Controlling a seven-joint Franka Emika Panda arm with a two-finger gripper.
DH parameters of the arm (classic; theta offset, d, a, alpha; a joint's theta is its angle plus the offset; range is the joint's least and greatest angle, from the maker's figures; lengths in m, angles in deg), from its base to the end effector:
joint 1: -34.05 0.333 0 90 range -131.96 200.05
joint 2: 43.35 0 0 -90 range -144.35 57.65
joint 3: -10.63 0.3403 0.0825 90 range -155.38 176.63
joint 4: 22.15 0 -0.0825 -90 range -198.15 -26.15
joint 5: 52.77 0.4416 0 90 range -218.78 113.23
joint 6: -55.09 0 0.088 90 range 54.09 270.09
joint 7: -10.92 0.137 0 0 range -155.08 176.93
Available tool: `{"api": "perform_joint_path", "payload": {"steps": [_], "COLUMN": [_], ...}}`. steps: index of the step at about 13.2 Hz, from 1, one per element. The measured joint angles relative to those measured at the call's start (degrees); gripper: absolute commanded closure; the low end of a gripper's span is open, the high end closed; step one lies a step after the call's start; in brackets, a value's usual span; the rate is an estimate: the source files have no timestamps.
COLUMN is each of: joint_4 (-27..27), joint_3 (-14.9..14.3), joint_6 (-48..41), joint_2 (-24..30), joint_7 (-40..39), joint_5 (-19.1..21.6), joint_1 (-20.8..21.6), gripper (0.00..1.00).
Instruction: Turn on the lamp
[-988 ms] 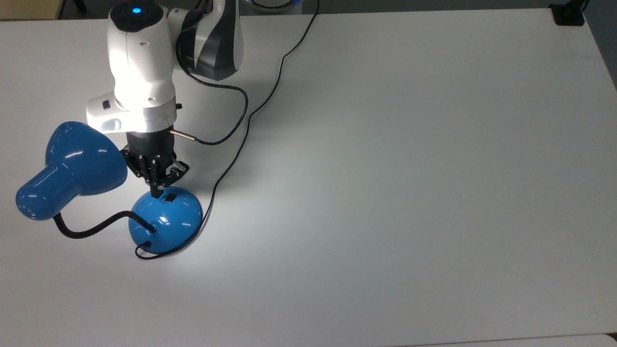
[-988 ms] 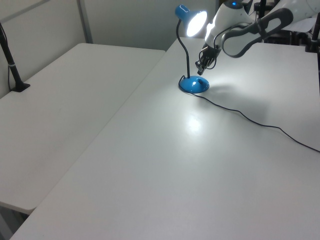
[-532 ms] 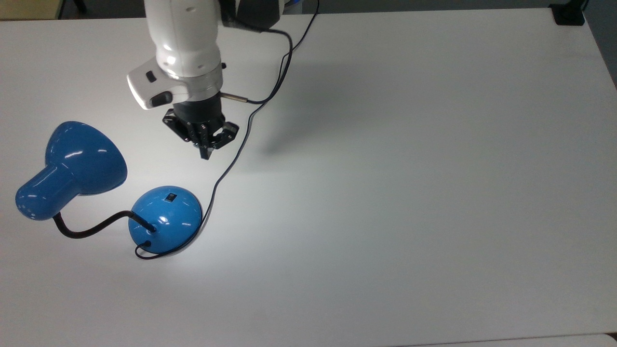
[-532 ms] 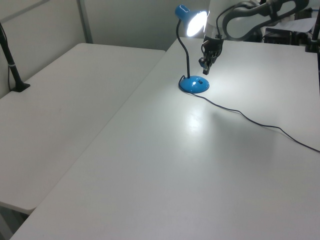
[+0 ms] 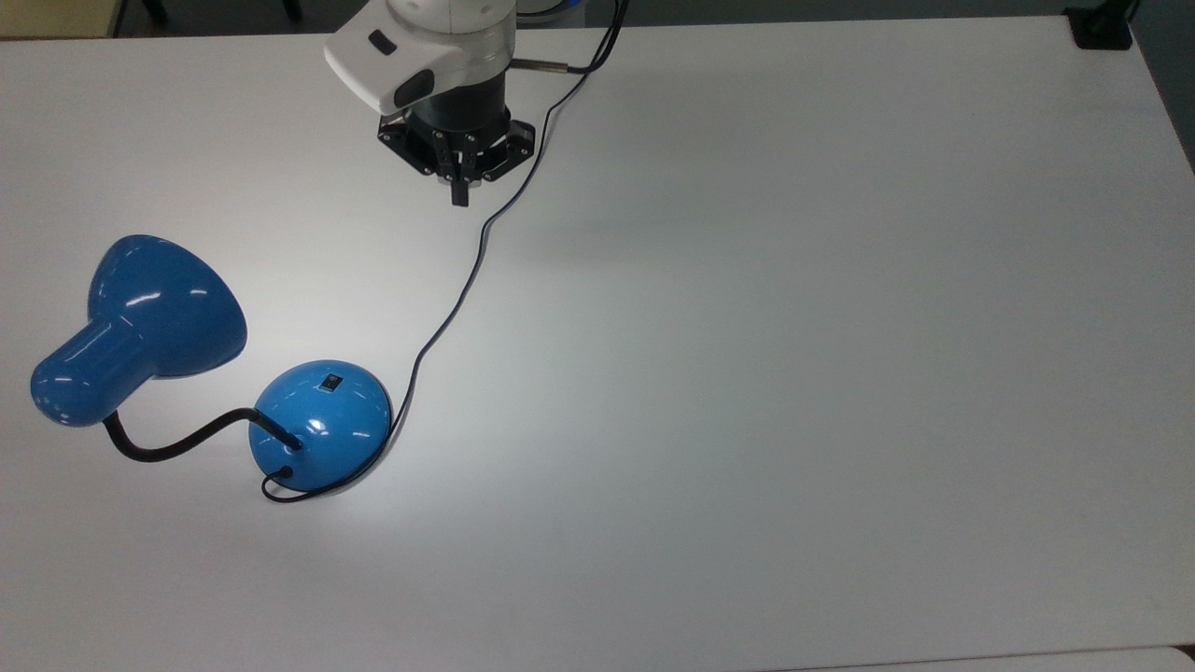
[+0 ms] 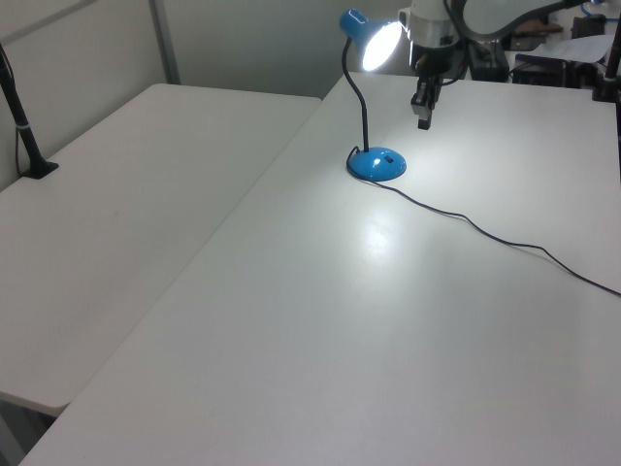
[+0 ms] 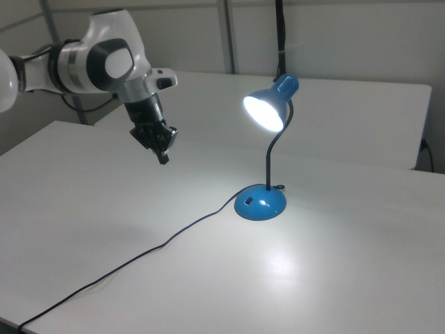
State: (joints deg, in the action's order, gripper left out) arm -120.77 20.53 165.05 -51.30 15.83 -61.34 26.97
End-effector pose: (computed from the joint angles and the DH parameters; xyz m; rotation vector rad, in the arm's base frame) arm 0.6716 0.0137 0.4822 3.0258 0.0120 0.1051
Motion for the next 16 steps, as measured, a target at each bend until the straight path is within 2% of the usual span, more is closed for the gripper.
{"api": "perform_joint_path", "payload": {"steps": [1, 2, 3, 4, 6, 10, 12, 16], "joint_4": [0.05, 0.09, 0.14, 0.16, 0.18, 0.18, 0.18, 0.17], "joint_3": [0.01, 0.01, 0.01, 0.00, -1.46, -11.20, -12.23, -12.33], "joint_6": [-1.58, -3.18, -5.26, -6.78, -8.96, -10.67, -10.67, -10.67], "joint_2": [0.72, 1.48, 2.67, 3.84, 5.60, 6.51, 6.52, 6.52], "joint_7": [-0.31, -0.36, -0.37, -0.94, -1.51, -1.52, -1.52, -1.52], "joint_5": [0.04, 0.15, 0.75, 1.68, 2.62, 2.71, 2.72, 2.72], "joint_1": [0.58, 1.19, 1.92, 2.25, 3.51, 13.81, 14.65, 14.66], "gripper": [0.78, 0.50, 0.06, 0.00, 0.00, 0.00, 0.00, 0.00]}}
